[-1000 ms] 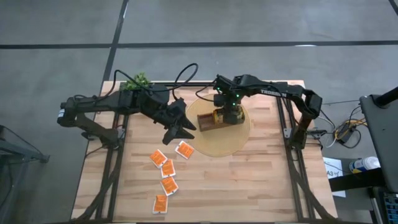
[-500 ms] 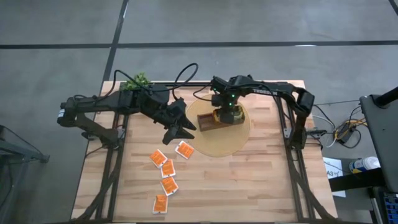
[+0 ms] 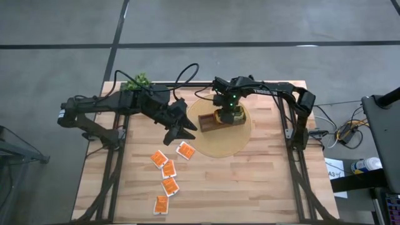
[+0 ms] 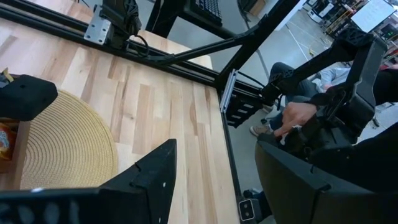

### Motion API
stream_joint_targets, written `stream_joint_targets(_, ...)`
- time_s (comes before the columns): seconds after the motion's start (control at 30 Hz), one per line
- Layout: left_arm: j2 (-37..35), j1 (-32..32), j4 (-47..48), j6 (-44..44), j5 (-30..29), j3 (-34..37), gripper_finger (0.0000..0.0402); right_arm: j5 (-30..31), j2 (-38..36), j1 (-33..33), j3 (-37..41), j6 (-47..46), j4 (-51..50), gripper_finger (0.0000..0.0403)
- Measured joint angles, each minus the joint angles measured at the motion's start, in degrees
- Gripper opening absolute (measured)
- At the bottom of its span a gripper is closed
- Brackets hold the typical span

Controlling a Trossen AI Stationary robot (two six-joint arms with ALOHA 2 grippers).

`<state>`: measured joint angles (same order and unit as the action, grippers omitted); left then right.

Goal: Pick & Place Tea
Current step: Put the orange tea bag into the middle section of the wooden organizer, then put the white tea bag into the left section of the wooden organizer

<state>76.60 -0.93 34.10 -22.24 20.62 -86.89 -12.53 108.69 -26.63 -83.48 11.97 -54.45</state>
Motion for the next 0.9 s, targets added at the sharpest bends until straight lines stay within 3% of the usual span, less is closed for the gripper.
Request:
stream_joint_targets(0.17,0.02,0.0,-0.02,-0.02,0.0,0.0,0.021,-0.09,-0.05,-0.01,-0.12,-0.41,0.59,0.0038)
stream_joint_targets(0.6,-0.02,0.0,0.17,-0.24,0.04,0.0,0.021,-0.87,-1.36,-0.07,-0.2,-2.38,0.34,0.0167)
stream_joint_targets(0.9,-2.79,0.06,7.37,-0.42,0.28,-0.02,0.021,-3.02,-15.73,0.98,-0.76,-4.24,0.08,0.0185)
